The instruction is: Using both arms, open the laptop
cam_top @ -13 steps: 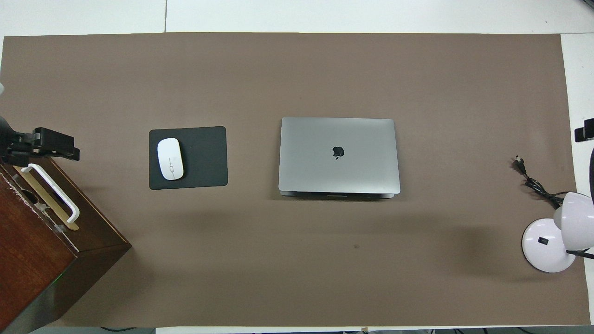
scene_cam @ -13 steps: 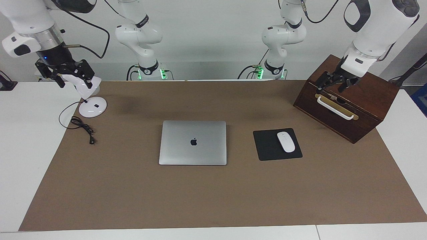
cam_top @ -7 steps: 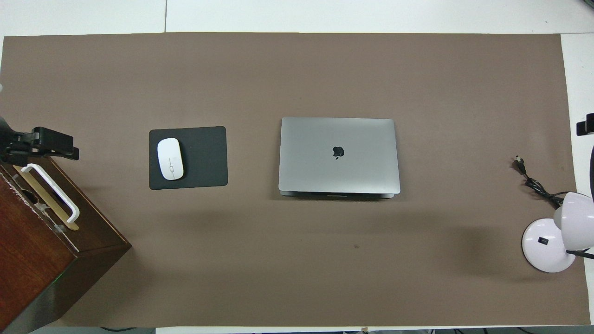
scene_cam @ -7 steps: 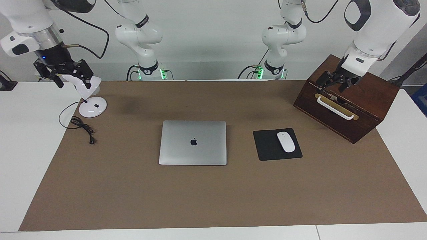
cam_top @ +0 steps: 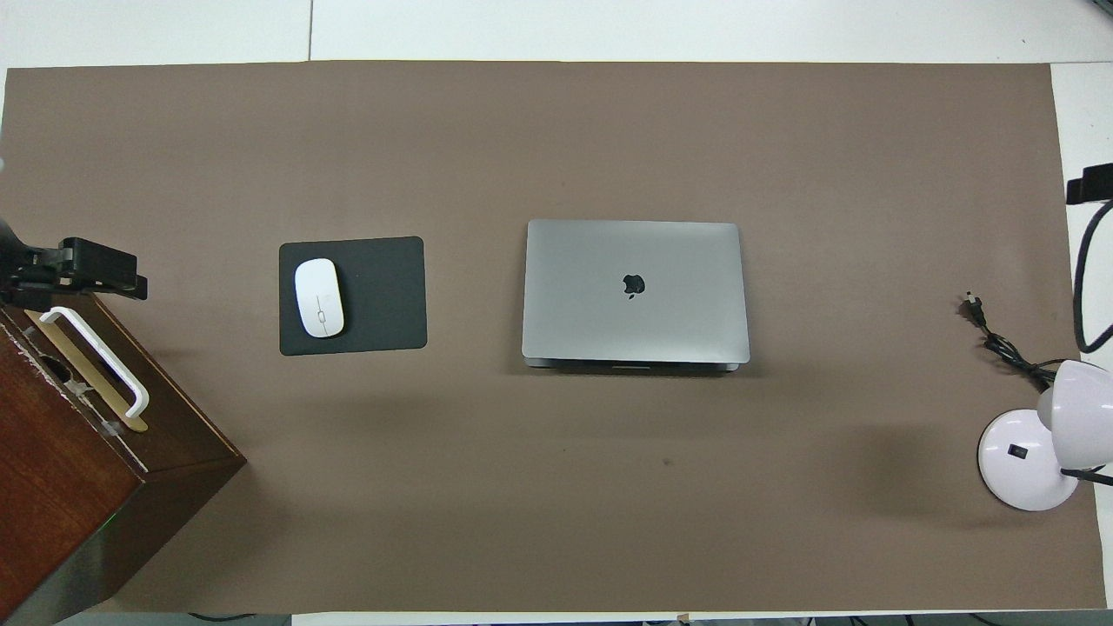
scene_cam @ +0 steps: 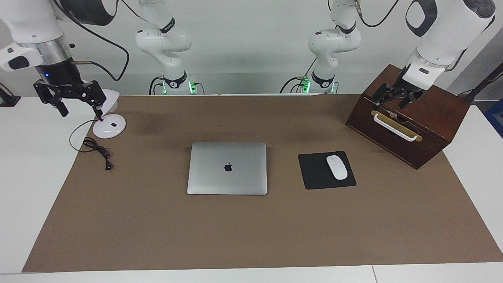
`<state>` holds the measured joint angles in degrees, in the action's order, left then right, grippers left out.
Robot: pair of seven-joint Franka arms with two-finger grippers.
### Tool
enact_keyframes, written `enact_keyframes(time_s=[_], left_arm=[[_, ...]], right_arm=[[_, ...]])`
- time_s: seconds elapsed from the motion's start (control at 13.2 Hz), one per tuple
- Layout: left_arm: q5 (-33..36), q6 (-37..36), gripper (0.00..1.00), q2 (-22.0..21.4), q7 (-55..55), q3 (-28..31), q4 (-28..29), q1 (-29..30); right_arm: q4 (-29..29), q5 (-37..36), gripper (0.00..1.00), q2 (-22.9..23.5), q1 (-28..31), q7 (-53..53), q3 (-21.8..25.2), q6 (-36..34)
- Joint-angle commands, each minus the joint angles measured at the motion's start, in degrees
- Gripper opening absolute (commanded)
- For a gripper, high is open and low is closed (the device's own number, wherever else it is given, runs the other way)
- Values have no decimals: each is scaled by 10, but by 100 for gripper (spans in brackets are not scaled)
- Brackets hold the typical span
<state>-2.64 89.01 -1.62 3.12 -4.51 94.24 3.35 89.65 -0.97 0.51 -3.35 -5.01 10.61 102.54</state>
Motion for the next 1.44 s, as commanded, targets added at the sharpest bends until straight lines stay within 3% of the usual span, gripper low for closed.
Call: enact_keyframes(time_s=[0.0,0.23,0.68,0.83,0.98,1.06,1.36], left_arm=[[9,-3,100,8,0,0,-15,-1],[9,-2,100,8,0,1,-15,-1],[9,2,99,5,1,-1,-8,-4],[9,-6,49,0,6,-4,-4,-4],[9,-7,12,-18,12,-9,13,-4],[9,-7,0,-30,37,-14,30,-4],[-38,54,0,-102,186,-42,171,-5]], right_arm=[[4,6,100,14,-38,-12,40,40],[6,14,100,32,-88,0,79,73],[18,103,100,71,-187,53,166,165],[18,121,100,81,-201,63,176,180],[19,141,100,85,-233,88,201,184],[19,159,100,90,-252,94,221,186],[27,240,100,98,-309,131,280,188]])
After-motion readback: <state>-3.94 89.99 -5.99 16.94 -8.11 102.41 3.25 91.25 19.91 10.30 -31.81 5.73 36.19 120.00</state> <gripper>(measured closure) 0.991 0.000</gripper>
